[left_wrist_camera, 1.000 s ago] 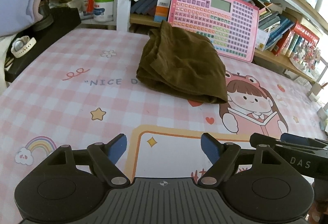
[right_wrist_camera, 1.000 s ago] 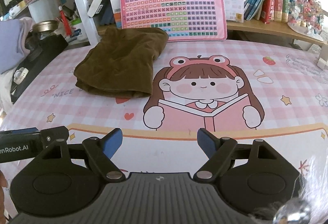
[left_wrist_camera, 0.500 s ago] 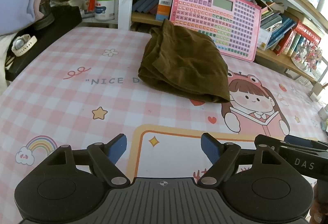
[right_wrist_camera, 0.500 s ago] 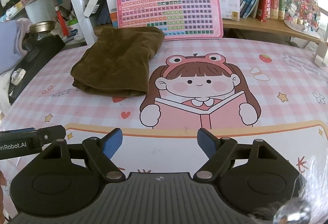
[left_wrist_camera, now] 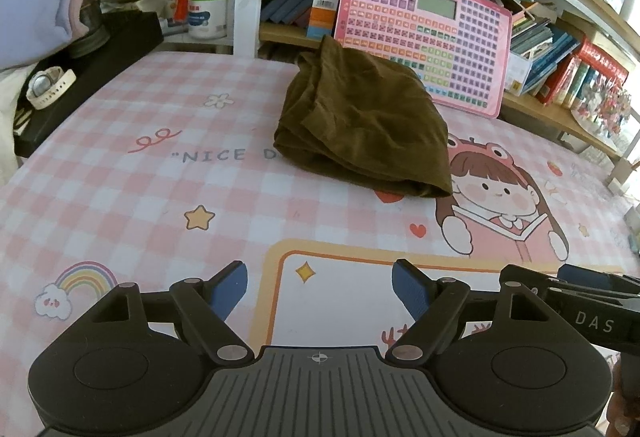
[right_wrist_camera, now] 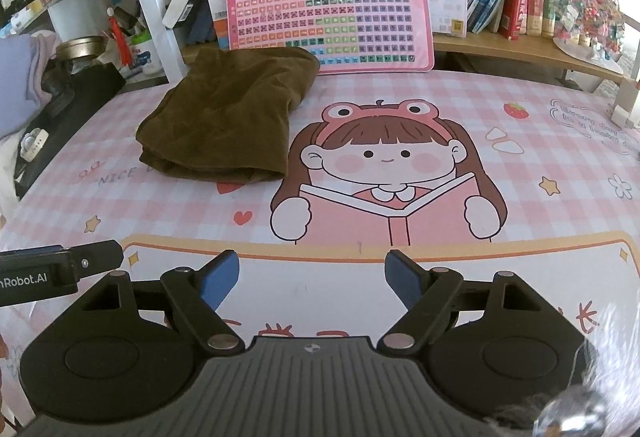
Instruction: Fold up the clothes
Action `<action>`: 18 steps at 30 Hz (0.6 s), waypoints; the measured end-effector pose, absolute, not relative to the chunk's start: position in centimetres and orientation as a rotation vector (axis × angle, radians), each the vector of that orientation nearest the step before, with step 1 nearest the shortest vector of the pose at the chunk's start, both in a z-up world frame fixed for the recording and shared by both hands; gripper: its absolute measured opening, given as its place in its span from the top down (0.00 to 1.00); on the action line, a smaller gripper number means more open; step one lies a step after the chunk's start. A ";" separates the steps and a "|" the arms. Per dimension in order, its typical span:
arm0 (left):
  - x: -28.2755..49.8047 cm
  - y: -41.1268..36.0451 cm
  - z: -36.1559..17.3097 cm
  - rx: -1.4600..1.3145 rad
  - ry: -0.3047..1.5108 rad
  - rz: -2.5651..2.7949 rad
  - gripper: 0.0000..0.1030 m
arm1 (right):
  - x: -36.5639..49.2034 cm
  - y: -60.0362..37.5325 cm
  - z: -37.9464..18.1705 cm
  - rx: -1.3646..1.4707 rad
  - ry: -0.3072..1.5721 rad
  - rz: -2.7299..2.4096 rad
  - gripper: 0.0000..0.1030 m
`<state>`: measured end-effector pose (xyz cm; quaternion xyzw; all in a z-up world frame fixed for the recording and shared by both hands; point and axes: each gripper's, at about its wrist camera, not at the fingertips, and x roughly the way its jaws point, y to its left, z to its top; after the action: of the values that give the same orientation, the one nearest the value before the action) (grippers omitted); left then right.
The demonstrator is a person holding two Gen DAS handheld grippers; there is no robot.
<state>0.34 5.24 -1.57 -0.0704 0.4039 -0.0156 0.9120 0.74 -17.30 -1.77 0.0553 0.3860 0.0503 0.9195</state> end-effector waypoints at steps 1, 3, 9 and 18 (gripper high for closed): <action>0.3 5.2 -1.6 -0.143 0.834 -0.032 0.21 | 0.7 -17.2 -1.8 0.109 0.795 0.103 0.23; 0.2 5.2 -1.7 -0.138 0.835 -0.031 0.21 | 0.6 -17.1 -2.0 0.099 0.799 0.103 0.23; -0.1 4.9 -2.1 -0.115 0.846 -0.008 0.20 | 0.0 -16.6 -2.5 0.054 0.813 0.089 0.23; -0.9 3.6 -2.5 -0.050 0.847 -0.020 0.12 | -1.0 -16.2 -2.8 -0.002 0.804 0.046 0.12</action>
<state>-0.91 3.55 -2.50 -0.0242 0.4111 -0.0097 0.9112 -0.99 -16.22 -2.84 -0.0008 0.3913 0.0222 0.9200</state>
